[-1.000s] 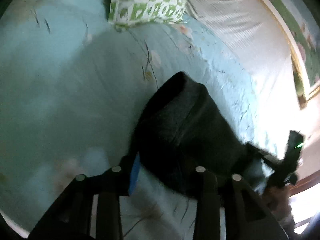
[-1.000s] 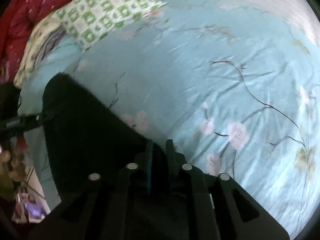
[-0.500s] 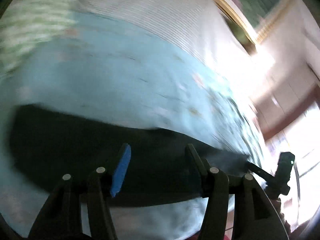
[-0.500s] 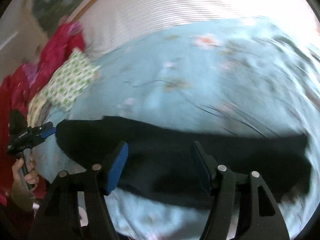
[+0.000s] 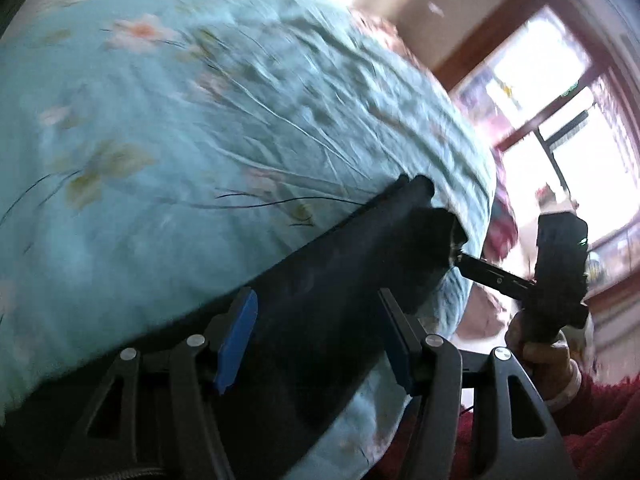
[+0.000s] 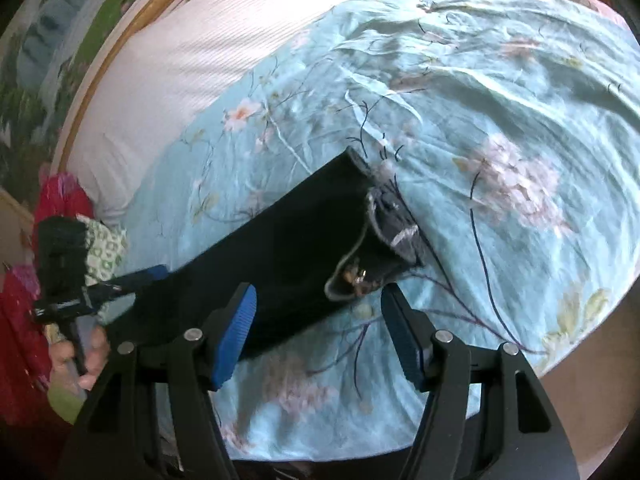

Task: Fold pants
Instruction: 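Grasp the folded pants' edge with the right gripper while the left gripper grasps beside it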

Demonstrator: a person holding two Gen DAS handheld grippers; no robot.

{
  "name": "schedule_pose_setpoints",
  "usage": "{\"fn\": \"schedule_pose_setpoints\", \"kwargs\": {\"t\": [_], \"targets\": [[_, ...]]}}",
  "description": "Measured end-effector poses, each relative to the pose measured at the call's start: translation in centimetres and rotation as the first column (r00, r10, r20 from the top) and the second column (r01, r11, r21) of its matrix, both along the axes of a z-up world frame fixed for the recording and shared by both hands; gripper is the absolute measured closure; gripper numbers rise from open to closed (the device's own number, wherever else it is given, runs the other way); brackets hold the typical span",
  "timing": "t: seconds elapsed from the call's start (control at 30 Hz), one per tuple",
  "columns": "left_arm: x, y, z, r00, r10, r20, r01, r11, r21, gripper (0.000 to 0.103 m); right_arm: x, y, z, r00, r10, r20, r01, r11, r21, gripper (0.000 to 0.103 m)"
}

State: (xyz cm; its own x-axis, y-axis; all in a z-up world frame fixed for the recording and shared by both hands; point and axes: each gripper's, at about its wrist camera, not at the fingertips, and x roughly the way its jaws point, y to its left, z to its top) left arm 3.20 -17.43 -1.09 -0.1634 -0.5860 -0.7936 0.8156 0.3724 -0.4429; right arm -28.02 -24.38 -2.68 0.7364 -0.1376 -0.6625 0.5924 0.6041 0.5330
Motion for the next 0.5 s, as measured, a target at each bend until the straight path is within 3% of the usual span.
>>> {"fn": "schedule_pose_setpoints", "kwargs": {"t": [0.1,0.13,0.2,0.23,0.3,0.4,0.5], "targets": [[0.3,-3.1,-1.4,0.997,-0.066,-0.046,0.067,0.997,0.024,0.042,0.9,-0.5,-0.6,1.000,-0.014,-0.010,0.014,1.000,-0.002,0.045],[0.5,-3.9,-1.8,0.994,-0.085,-0.061,0.087,0.996,0.028,0.042,0.8,-0.6,-0.8,1.000,-0.023,-0.013,0.023,1.000,-0.008,0.052],[0.2,-5.7,-2.8,0.991,-0.121,-0.064,0.125,0.990,0.059,0.049,0.5,-1.0,-0.9,0.999,-0.049,-0.016,0.049,0.999,-0.022,0.075],[0.1,-6.3,-3.2,0.989,-0.134,-0.061,0.139,0.987,0.083,0.066,0.4,-1.3,-0.9,0.998,-0.056,-0.017,0.056,0.998,-0.029,0.091],[-0.2,-7.2,-3.6,0.987,-0.144,-0.072,0.152,0.982,0.111,0.081,0.0,-1.8,-0.5,0.998,-0.056,0.005,0.057,0.998,-0.033,0.094],[-1.3,-7.5,-2.6,0.982,-0.179,-0.056,0.183,0.980,0.077,0.080,-1.1,-2.2,0.9,0.998,-0.065,0.024,0.066,0.995,-0.076,0.095],[-1.6,-7.9,-2.9,0.983,-0.184,-0.014,0.184,0.974,0.130,0.074,-1.0,-2.3,0.2,1.000,-0.009,0.002,0.009,0.999,-0.037,0.092]]}}
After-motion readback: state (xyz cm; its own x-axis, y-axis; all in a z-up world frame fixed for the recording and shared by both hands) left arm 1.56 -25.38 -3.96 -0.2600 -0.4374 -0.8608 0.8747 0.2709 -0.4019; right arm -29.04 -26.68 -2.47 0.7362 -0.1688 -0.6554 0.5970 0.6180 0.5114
